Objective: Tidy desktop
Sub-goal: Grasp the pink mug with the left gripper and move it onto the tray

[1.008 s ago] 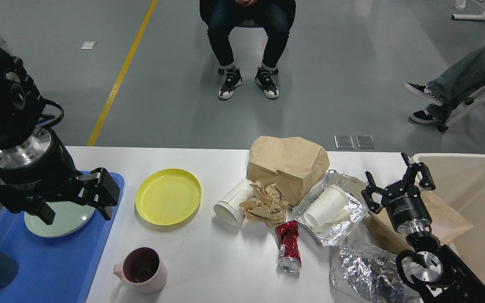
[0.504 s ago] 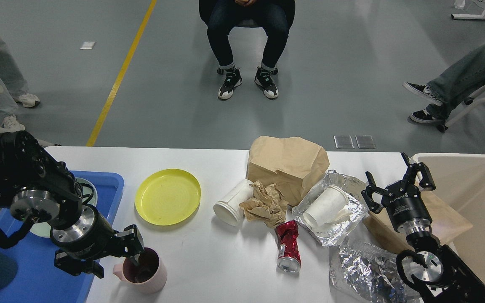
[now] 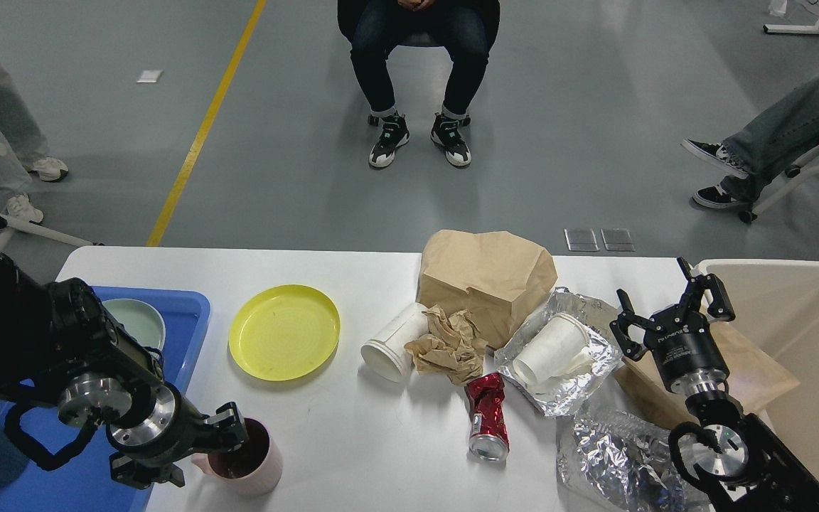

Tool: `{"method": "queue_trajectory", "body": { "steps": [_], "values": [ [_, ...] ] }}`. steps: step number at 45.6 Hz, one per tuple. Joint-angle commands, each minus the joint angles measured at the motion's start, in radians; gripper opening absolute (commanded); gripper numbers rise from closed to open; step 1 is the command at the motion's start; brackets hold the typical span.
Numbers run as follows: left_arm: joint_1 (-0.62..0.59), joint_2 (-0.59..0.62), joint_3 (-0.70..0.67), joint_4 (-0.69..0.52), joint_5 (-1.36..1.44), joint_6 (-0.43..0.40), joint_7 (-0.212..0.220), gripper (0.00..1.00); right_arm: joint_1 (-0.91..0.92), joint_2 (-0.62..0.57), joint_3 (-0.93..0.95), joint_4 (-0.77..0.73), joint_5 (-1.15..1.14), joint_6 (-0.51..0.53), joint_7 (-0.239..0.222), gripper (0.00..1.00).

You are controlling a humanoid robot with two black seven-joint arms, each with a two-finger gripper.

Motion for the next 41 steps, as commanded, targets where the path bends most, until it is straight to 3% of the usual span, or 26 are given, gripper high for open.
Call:
{"method": "queue_trajectory", "body": {
  "steps": [1, 11, 23, 26, 32, 41],
  "values": [
    [0.061, -0.034, -0.018, 0.029, 0.003, 0.043, 0.0, 0.73, 0.0, 0.0, 0.0, 0.0, 0.0, 0.0, 0.0, 1.0],
    [0.122, -0.05, -0.053, 0.06, 0.011, 0.078, 0.002, 0.71, 0.0, 0.0, 0.0, 0.0, 0.0, 0.0, 0.0, 1.0],
    [0.123, -0.047, -0.053, 0.061, 0.011, 0.114, 0.005, 0.31, 0.0, 0.0, 0.0, 0.0, 0.0, 0.001, 0.0, 1.0],
    [0.124, -0.048, -0.053, 0.063, 0.012, 0.115, 0.017, 0.16, 0.0, 0.0, 0.0, 0.0, 0.0, 0.001, 0.0, 1.0],
    [0.135, -0.05, -0.064, 0.063, 0.02, 0.11, 0.025, 0.01, 0.0, 0.0, 0.0, 0.0, 0.0, 0.0, 0.0, 1.0],
    [0.138, -0.048, -0.068, 0.066, 0.049, 0.133, 0.023, 0.0, 0.001, 0.0, 0.0, 0.0, 0.0, 0.0, 0.0, 1.0]
  ]
}}
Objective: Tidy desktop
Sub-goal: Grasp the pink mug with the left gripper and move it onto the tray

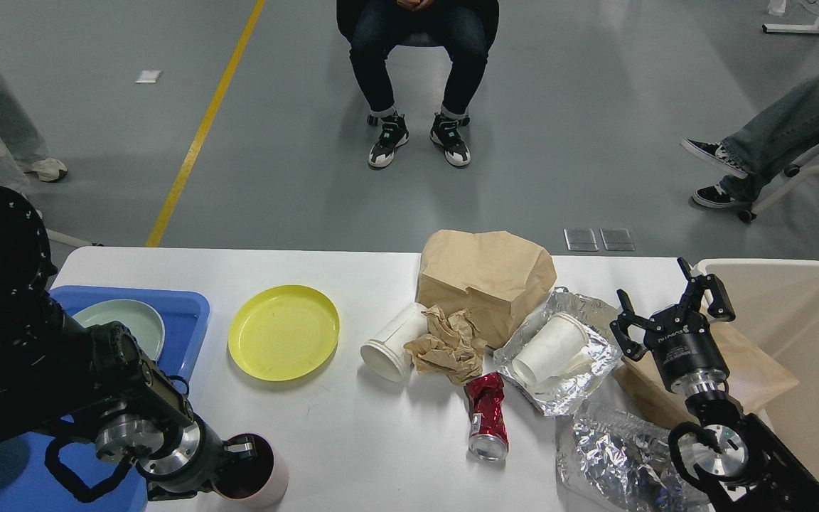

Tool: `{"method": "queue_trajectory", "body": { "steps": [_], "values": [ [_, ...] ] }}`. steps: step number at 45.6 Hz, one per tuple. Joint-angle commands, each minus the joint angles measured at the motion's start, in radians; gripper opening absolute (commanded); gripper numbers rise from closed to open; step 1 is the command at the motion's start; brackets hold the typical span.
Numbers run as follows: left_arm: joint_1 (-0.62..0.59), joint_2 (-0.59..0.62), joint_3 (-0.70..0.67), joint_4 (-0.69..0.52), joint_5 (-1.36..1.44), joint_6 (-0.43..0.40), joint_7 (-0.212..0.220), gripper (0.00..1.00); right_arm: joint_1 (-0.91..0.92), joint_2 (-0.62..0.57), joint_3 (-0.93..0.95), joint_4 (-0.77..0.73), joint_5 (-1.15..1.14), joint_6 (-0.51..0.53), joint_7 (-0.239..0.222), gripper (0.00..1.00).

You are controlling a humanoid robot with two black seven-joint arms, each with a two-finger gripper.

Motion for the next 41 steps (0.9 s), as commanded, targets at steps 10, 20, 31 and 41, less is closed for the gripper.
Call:
{"method": "queue_trajectory", "body": {
  "steps": [10, 20, 31, 41],
  "values": [
    [-0.022, 0.022, 0.005, -0.01, 0.066, -0.02, -0.026, 0.0, 0.0, 0.0, 0.0, 0.0, 0.0, 0.0, 0.0, 1.0],
    [-0.278, 0.097, 0.074, -0.102, 0.107, -0.254, -0.028, 0.0, 0.0, 0.0, 0.0, 0.0, 0.0, 0.0, 0.0, 1.0],
    [-0.694, 0.111, 0.196, -0.174, 0.139, -0.554, -0.039, 0.0, 0.001, 0.0, 0.0, 0.0, 0.0, 0.0, 0.0, 1.0],
    [-0.99, 0.1, 0.265, -0.187, 0.176, -0.764, -0.039, 0.0, 0.001, 0.0, 0.0, 0.0, 0.0, 0.0, 0.0, 1.0]
  ]
}}
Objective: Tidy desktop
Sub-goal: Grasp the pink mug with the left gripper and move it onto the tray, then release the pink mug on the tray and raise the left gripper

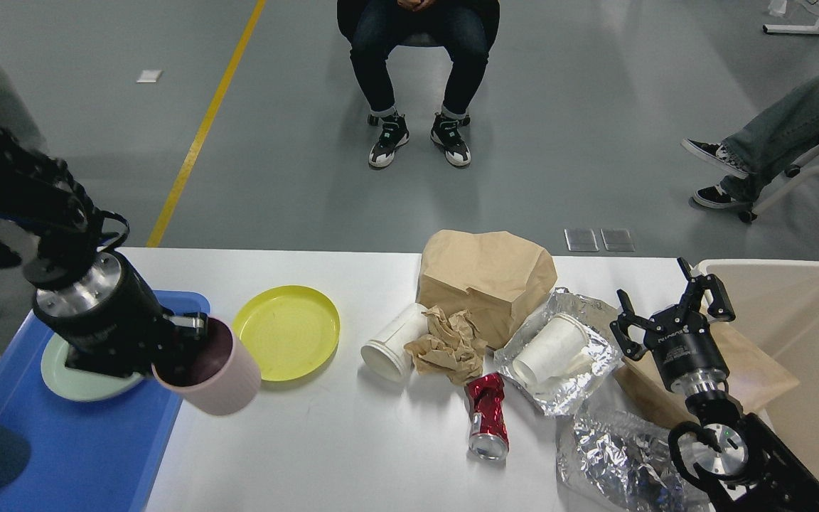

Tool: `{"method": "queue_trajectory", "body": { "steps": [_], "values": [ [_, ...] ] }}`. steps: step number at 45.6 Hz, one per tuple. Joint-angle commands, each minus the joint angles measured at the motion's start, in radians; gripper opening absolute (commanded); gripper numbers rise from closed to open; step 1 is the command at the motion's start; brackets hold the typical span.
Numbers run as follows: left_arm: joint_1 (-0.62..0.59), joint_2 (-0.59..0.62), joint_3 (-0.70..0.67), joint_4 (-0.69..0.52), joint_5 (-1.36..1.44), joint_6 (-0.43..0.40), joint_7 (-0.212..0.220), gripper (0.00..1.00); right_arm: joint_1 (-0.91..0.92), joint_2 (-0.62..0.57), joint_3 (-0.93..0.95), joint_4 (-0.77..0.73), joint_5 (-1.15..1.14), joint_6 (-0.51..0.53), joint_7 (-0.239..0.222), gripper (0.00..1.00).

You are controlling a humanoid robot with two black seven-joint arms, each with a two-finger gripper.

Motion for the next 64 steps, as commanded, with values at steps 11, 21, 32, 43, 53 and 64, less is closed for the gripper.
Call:
{"method": "queue_trajectory", "body": {
  "steps": [11, 21, 32, 43, 53, 64],
  "values": [
    [-0.06, 0.042, 0.075, 0.013, 0.117, -0.1, -0.072, 0.0, -0.001, 0.0, 0.0, 0.0, 0.0, 0.0, 0.0, 1.0],
    [0.207, 0.24, 0.064, 0.193, 0.387, -0.043, -0.193, 0.0, -0.001, -0.002, 0.0, 0.0, 0.0, 0.001, 0.0, 1.0],
    [0.548, 0.424, -0.054, 0.448, 0.575, -0.017, -0.252, 0.0, -0.001, 0.0, 0.0, 0.0, 0.0, 0.0, 0.0, 1.0],
    [0.887, 0.519, -0.283, 0.677, 0.709, 0.038, -0.241, 0.0, -0.001, 0.0, 0.0, 0.0, 0.0, 0.001, 0.0, 1.0],
    [1.068, 0.503, -0.372, 0.769, 0.74, 0.084, -0.233, 0.0, -0.001, -0.002, 0.0, 0.0, 0.0, 0.0, 0.0, 1.0],
    [1.145, 0.481, -0.41, 0.786, 0.74, 0.112, -0.232, 0.0, -0.001, 0.0, 0.0, 0.0, 0.0, 0.0, 0.0, 1.0]
  ]
}}
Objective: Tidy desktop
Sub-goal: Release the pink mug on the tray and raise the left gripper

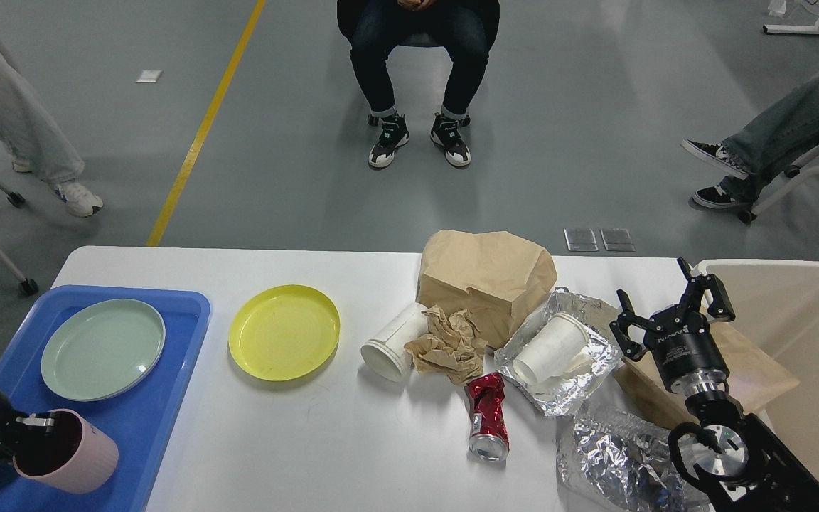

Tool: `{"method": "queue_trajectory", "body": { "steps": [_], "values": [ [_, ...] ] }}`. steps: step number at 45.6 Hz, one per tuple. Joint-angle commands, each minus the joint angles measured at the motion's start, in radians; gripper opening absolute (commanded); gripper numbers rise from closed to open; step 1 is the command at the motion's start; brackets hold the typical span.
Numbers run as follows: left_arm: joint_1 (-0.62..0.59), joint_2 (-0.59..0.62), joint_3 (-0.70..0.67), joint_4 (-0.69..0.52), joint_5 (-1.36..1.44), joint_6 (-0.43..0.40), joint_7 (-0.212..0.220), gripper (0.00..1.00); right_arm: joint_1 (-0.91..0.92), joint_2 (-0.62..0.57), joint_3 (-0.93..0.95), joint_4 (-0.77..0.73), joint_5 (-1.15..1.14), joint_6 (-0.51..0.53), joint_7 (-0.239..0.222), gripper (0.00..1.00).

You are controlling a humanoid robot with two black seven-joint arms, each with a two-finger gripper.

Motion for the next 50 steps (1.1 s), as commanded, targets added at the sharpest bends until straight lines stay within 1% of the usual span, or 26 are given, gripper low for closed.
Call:
{"method": "queue_trajectory", "body": {
  "steps": [1, 10, 11, 13, 17, 20, 22, 25, 30, 36, 40, 46, 50],
  "values": [
    [0.018, -0.002, -0.006, 0.005, 0.0, 0.013, 0.001, 0.0, 0.0, 0.0, 0.0, 0.0, 0.0, 0.0, 0.0, 1.0],
    [0.018, -0.004, -0.005, 0.005, -0.011, 0.027, 0.001, 0.0, 0.0, 0.0, 0.0, 0.0, 0.0, 0.001, 0.0, 1.0],
    [0.018, -0.004, -0.005, 0.005, -0.015, 0.027, 0.001, 0.01, 0.0, 0.0, 0.0, 0.0, 0.0, 0.0, 0.0, 1.0],
    [0.019, -0.004, -0.005, 0.005, -0.018, 0.03, 0.001, 0.08, 0.0, 0.0, 0.0, 0.0, 0.0, 0.0, 0.0, 1.0],
    [0.026, -0.005, -0.005, 0.0, -0.02, 0.034, -0.001, 0.33, 0.0, 0.0, 0.0, 0.0, 0.0, 0.001, 0.0, 1.0],
    [0.026, -0.015, -0.003, -0.006, -0.02, 0.033, -0.001, 0.44, 0.0, 0.0, 0.0, 0.0, 0.0, 0.0, 0.0, 1.0],
    [0.026, -0.015, -0.001, -0.006, -0.02, 0.033, -0.001, 0.49, 0.0, 0.0, 0.0, 0.0, 0.0, 0.0, 0.0, 1.0],
    [0.024, -0.015, 0.002, -0.009, -0.02, 0.031, -0.001, 0.52, 0.0, 0.0, 0.0, 0.0, 0.0, 0.001, 0.0, 1.0],
    [0.022, -0.013, 0.003, -0.011, -0.02, 0.03, -0.001, 0.59, 0.0, 0.0, 0.0, 0.0, 0.0, 0.0, 0.0, 1.0],
    [0.021, -0.009, 0.008, -0.011, -0.02, 0.022, -0.001, 0.64, 0.0, 0.0, 0.0, 0.0, 0.0, 0.0, 0.0, 1.0],
    [0.016, -0.005, 0.008, -0.014, -0.02, 0.018, -0.002, 0.71, 0.0, 0.0, 0.0, 0.0, 0.0, 0.001, 0.0, 1.0],
    [0.012, -0.004, 0.009, -0.02, -0.02, 0.002, -0.005, 0.73, 0.0, 0.0, 0.0, 0.0, 0.0, 0.0, 0.0, 1.0],
    [-0.023, 0.013, 0.018, -0.058, -0.023, -0.025, -0.007, 0.73, 0.0, 0.0, 0.0, 0.0, 0.0, 0.0, 0.0, 1.0]
  ]
}}
